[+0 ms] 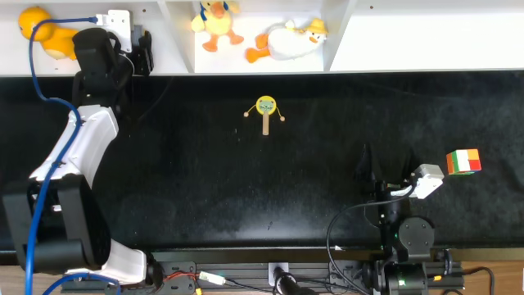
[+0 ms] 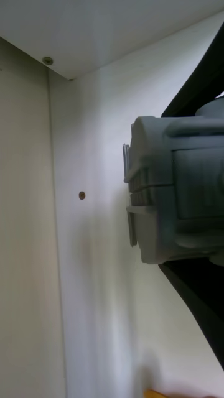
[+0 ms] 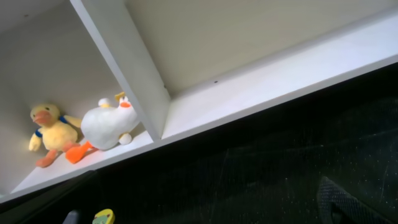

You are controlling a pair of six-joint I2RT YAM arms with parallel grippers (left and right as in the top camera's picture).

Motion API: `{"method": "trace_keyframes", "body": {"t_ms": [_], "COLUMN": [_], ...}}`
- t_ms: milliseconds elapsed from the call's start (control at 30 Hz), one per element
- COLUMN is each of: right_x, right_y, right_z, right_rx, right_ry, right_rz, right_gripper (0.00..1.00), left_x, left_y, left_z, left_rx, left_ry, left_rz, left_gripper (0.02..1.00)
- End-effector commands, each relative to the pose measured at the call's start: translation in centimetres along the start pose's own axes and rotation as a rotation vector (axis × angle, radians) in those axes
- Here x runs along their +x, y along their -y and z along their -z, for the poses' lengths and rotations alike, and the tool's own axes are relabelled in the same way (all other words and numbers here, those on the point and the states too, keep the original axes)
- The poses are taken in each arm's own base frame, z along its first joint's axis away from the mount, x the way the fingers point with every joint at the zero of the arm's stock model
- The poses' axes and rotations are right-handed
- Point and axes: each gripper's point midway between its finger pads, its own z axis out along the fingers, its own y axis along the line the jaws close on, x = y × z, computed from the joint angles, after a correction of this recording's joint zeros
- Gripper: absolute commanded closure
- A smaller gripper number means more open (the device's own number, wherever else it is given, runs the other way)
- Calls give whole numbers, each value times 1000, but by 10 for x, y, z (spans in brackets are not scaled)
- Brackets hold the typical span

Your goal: Store Toys

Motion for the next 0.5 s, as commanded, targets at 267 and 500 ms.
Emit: {"method": "trace_keyframes", "body": {"t_ms": [267,500], "right_x": [4,4], "right_y": [1,1], "right_z": [0,0], "right_rx": [2,2], "right_ry": [0,0], "right_rz": [-4,-4], "right_gripper": [5,5], "left_x": [-6,-8], "left_y": [7,8], "left_z": [-3,-1], "left_rx": [49,54], "left_ry": [15,20], "left_rz": [34,33], "left_gripper": [288,148]}}
